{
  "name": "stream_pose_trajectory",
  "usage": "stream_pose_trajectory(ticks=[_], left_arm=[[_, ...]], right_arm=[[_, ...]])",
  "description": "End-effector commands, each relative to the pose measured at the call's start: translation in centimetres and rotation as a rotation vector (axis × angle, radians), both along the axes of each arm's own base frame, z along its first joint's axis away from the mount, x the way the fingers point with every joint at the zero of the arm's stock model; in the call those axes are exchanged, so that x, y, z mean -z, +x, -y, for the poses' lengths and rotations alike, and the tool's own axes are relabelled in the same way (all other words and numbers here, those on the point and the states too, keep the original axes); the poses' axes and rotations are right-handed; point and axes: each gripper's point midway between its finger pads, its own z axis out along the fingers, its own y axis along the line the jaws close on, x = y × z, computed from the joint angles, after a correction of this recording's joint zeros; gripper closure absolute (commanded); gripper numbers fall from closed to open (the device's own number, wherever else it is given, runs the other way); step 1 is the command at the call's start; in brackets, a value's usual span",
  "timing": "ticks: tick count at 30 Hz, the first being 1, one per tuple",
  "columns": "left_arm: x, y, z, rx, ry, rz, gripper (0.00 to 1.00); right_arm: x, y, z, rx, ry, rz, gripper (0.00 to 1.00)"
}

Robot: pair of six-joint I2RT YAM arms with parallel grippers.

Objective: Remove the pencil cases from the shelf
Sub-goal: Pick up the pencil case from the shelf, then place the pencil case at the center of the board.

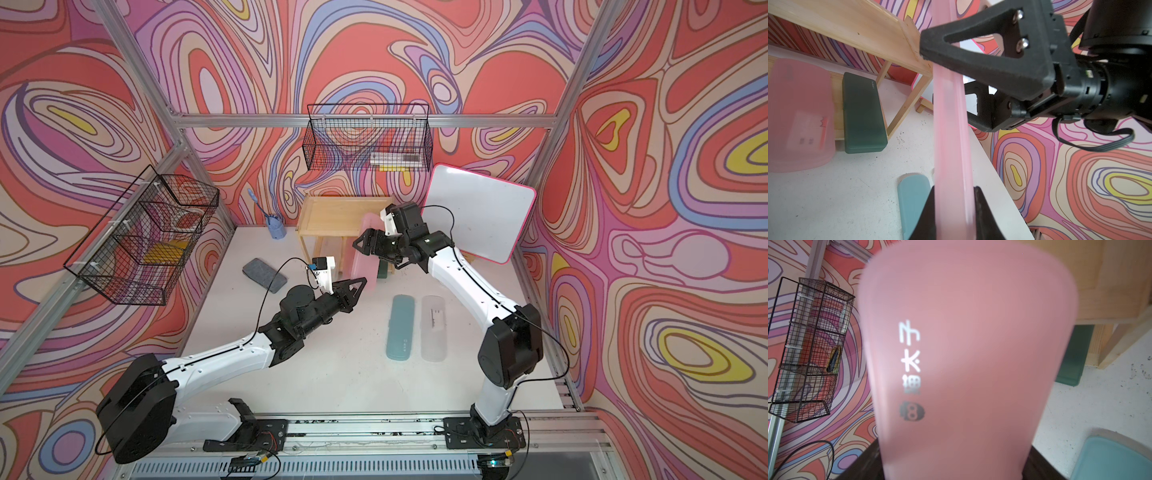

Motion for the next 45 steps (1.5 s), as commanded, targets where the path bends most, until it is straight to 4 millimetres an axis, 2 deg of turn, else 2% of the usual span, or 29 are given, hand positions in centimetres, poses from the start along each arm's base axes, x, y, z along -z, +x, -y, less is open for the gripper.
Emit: stream_pose_trajectory(ticks=[1,4,6,9,11,13,16,20,21,25,33,45], left_arm=[[-1.1,-0.1,-0.5,-0.025,-0.002,0.044,0.64],[-0.3,0.2,-1.7,-0.083,0.051,0.021,0.35],[0.8,0.6,-3.8,-0.186,0.141,-0.021,0.23],[1.9,0.9,-9.0,-0.406,0.351,-0.075,0.13],[1.8,0.7,-12.3,-0.528,0.486,-0.078,0.08],[1.4,0.7,-14.4,-0.585,0.574,-0.081,0.07],[1.9,0.9,-16.0,-0.599,0.586,-0.125,0.07],[3.4,1.1,-16.8,-0.593,0.551,-0.172,0.06],[3.8,1.1,-16.8,-0.587,0.550,-0.183,0.06],[5.1,1.1,-16.7,-0.567,0.555,-0.218,0.06],[6.5,1.1,-16.4,-0.546,0.554,-0.249,0.05],[7.5,1.4,-16.0,-0.533,0.557,-0.272,0.05]], right_arm=[[0.6,0.0,0.3,0.022,-0.042,-0.002,0.28],[1.2,-0.2,0.9,0.047,-0.100,-0.004,0.28],[1.8,-0.6,1.6,0.065,-0.149,-0.010,0.28],[4.4,-2.1,2.7,0.078,-0.224,-0.054,0.28],[6.4,-3.7,2.5,0.062,-0.258,-0.095,0.28],[8.8,-5.6,1.7,0.039,-0.306,-0.143,0.28],[11.6,-7.6,0.0,0.004,-0.349,-0.196,0.27],[13.8,-8.7,-2.0,-0.005,-0.363,-0.234,0.28],[14.9,-8.9,-2.4,-0.009,-0.378,-0.251,0.27],[17.3,-9.3,-2.9,-0.007,-0.433,-0.299,0.27],[21.7,-10.0,-1.7,0.020,-0.525,-0.378,0.26],[24.8,-11.6,0.5,0.028,-0.622,-0.444,0.23]])
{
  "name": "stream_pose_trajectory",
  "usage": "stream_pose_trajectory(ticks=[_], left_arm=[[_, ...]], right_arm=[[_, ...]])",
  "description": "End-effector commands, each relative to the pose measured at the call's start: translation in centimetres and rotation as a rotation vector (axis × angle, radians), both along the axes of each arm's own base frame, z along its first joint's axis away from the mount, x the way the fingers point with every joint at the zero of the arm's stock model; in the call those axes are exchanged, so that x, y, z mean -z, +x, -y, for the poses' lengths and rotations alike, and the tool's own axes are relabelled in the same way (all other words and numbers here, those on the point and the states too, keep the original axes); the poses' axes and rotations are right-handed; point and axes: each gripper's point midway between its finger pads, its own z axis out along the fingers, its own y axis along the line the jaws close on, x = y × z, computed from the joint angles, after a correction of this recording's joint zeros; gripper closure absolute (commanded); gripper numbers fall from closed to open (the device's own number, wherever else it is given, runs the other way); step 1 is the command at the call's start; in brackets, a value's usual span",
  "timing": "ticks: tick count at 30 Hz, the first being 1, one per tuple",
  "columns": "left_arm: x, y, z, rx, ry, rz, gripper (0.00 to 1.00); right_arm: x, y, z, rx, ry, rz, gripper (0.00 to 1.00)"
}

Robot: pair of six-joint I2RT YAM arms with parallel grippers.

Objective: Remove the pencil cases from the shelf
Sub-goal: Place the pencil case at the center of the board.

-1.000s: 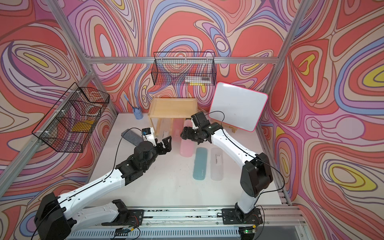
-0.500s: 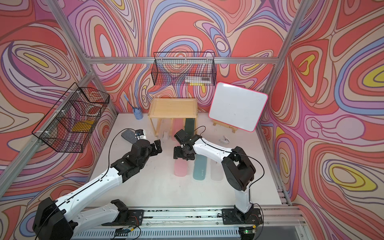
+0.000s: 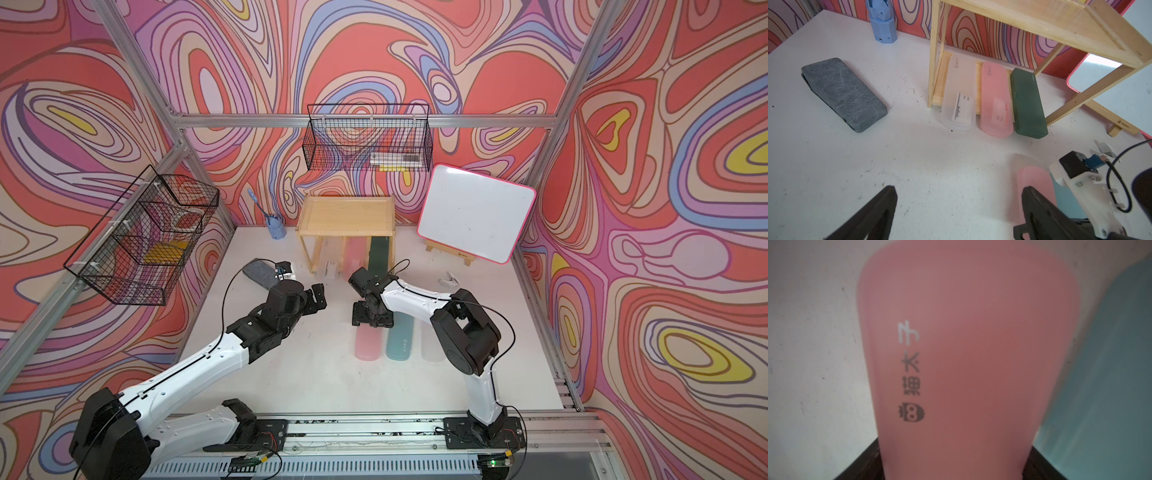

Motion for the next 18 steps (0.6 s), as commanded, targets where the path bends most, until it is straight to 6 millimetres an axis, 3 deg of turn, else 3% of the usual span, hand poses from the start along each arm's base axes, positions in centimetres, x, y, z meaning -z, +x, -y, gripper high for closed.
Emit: stream_pose_trajectory(ticks=[1,4,9,14,18], left_arm=[[1.0,-0.1,-0.1,-0.005,-0.001,-0.025,0.04],[1.1,0.0,0.0,-0.002,-0.005,-0.032,0.04],[1.4,0.0,-0.1,-0.008,-0.012,-0.045,0.04],[2.0,-0.1,-0.5,-0.023,-0.019,-0.067,0.03],[3.0,-0.3,-1.1,-0.035,-0.052,-0.105,0.01]], right_arm=[[1.1,-0.8,0.9,0.007,-0.046,-0.018,0.23],[1.1,-0.6,0.8,0.006,-0.049,-0.014,0.20],[0.8,-0.3,0.5,-0.004,-0.047,-0.005,0.02],[-0.3,0.2,0.4,-0.014,-0.051,0.023,0.02],[-3.2,1.0,0.7,-0.025,-0.063,0.083,0.02]])
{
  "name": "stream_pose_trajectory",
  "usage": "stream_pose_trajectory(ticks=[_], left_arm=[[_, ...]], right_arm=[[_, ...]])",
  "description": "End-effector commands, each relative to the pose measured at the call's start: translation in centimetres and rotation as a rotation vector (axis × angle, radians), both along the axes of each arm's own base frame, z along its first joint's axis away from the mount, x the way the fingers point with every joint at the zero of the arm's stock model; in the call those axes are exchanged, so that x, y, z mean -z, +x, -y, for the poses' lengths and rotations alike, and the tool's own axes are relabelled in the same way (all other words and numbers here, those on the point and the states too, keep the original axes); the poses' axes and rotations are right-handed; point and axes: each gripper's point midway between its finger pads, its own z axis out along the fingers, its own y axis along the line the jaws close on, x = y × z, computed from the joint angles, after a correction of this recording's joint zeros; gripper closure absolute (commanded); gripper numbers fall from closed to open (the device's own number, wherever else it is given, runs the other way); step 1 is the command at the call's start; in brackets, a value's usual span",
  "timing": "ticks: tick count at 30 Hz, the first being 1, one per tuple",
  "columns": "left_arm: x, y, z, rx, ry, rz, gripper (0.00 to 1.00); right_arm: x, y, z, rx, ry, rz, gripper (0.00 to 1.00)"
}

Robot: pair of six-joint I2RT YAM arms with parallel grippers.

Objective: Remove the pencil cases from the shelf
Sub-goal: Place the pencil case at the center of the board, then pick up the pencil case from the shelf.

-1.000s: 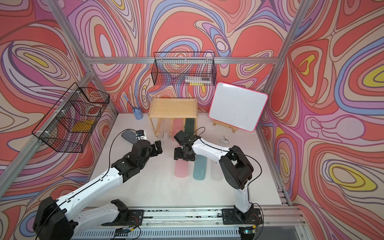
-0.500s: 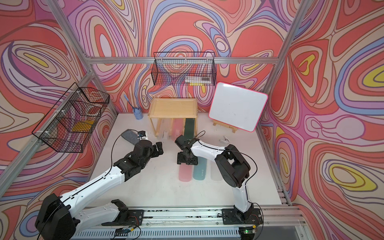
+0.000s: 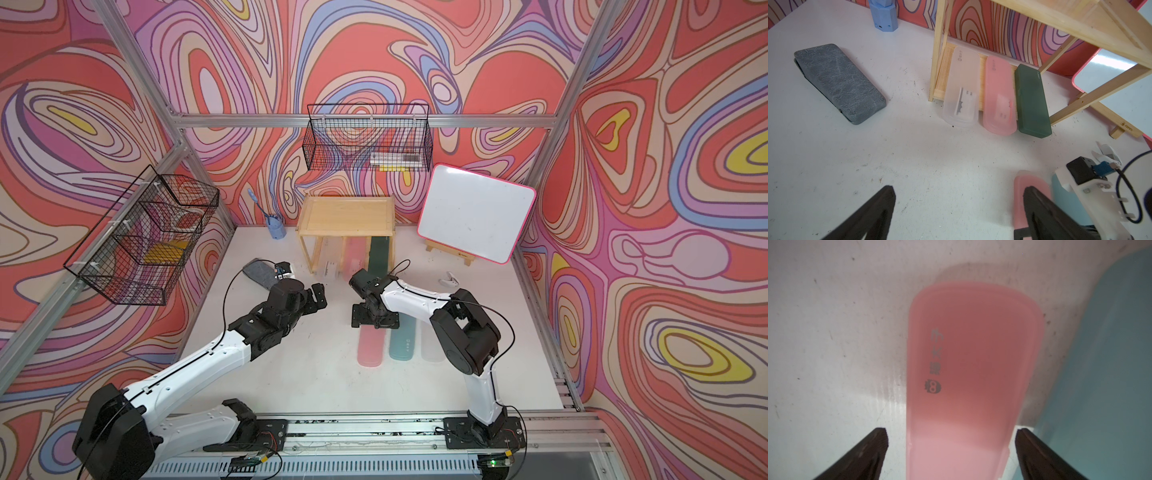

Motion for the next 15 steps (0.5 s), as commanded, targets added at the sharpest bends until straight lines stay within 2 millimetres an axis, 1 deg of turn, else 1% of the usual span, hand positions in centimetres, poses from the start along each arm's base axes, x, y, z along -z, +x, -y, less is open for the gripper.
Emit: stream_pose_trajectory(ticks=[1,5,7,8,11,13,15], left_arm=[[2.5,-0.6,-1.0,-0.018,-0.042,-0.087,0.01],[5.2,0.0,-2.2,-0.040,-0.293,-0.166,0.01],[6.2,0.8,-2.6,-0.046,-0.373,-0.188,0.01],[6.6,1.3,-2.4,-0.037,-0.424,-0.203,0.01],[7.2,3.2,-1.4,0.006,-0.625,-0.205,0.01],[7.2,4.8,-0.8,0.029,-0.727,-0.179,0.01],[7.8,6.0,-0.4,0.036,-0.788,-0.188,0.01]], right_arm=[[-3.8,1.0,0.2,-0.023,-0.016,0.086,0.02],[-9.0,2.1,0.2,-0.044,0.009,0.197,0.02],[-11.0,2.6,0.4,-0.052,0.011,0.248,0.02],[-11.7,2.8,0.3,-0.061,0.012,0.266,0.02],[-13.0,3.3,0.4,-0.075,0.004,0.306,0.02],[-13.1,3.3,0.5,-0.082,-0.003,0.310,0.02],[-13.1,3.4,0.5,-0.082,-0.004,0.317,0.02]])
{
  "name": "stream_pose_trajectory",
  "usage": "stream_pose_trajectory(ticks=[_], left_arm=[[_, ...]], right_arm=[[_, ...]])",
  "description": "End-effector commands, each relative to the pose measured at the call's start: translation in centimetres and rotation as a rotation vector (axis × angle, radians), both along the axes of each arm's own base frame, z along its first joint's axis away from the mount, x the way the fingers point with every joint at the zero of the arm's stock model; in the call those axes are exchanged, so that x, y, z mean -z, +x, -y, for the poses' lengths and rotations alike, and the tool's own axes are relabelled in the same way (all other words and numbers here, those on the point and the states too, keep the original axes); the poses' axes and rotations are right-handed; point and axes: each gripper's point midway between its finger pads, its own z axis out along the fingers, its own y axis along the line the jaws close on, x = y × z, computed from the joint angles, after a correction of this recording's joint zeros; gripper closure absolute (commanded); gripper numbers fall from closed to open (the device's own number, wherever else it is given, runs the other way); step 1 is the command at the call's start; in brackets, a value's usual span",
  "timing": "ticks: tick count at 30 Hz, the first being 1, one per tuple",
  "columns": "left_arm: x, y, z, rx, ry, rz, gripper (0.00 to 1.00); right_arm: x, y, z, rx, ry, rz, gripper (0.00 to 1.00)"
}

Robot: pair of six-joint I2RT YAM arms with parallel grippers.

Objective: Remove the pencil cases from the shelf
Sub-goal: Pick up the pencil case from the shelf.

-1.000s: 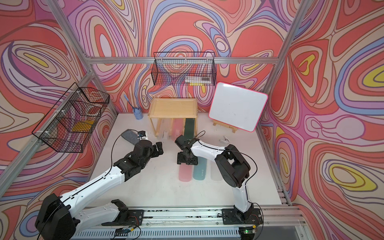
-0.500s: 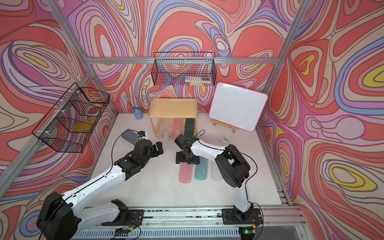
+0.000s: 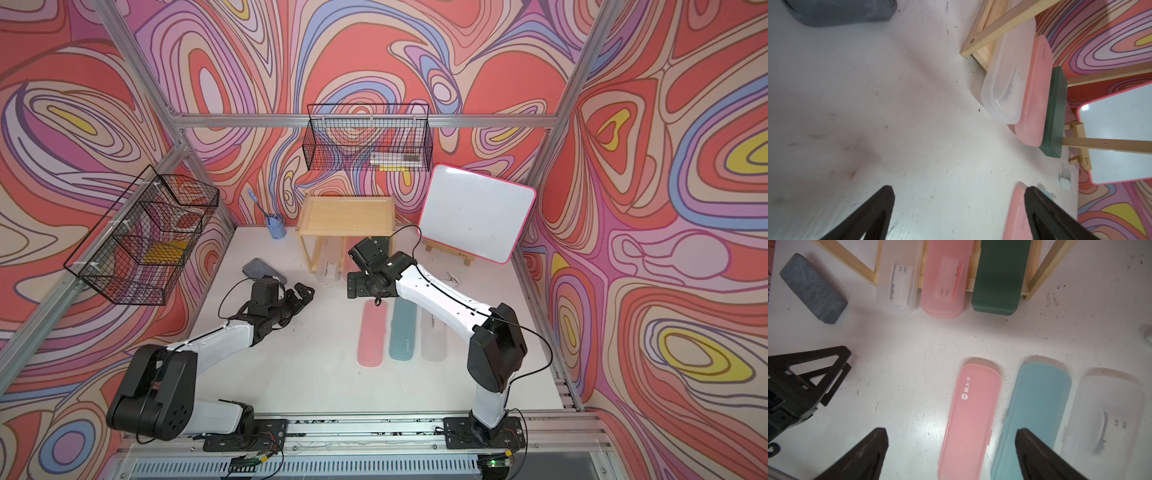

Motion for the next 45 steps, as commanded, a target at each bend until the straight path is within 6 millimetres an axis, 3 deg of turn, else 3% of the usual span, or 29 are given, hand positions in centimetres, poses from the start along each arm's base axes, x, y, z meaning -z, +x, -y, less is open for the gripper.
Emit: stream_pose_trajectory(ticks=[1,8,18,26,29,36,40,43,45], left_arm=[[-2.6,2.8,2.9,0.075,-0.240,0.112,0.01],[-0.3,6.7,3.0,0.037,-0.333,0.137,0.01],[2.5,9.6,2.7,-0.055,-0.441,0.159,0.04],[2.7,10.5,2.5,-0.084,-0.470,0.190,0.27],[2.3,10.6,2.5,-0.076,-0.456,0.193,0.41],[2.3,11.2,2.5,-0.082,-0.450,0.199,0.46],[2.2,11.7,2.5,-0.087,-0.463,0.215,0.63],[1.8,12.0,2.5,-0.085,-0.464,0.227,0.68],[1.4,12.2,2.7,-0.078,-0.467,0.232,0.78]], right_arm=[[0.9,-0.4,0.8,-0.015,-0.071,-0.005,0.02],[1.0,-0.6,1.5,0.001,-0.090,-0.003,0.02],[1.0,-0.6,1.9,0.006,-0.106,-0.003,0.02],[1.6,-0.2,1.4,-0.004,-0.117,-0.014,0.02],[1.7,-0.2,1.3,-0.005,-0.114,-0.016,0.02],[1.8,-0.2,1.2,-0.010,-0.114,-0.018,0.02],[1.8,-0.2,1.4,-0.009,-0.119,-0.016,0.02],[1.7,-0.2,1.4,-0.009,-0.118,-0.015,0.02],[1.8,-0.3,1.5,-0.009,-0.119,-0.015,0.02]])
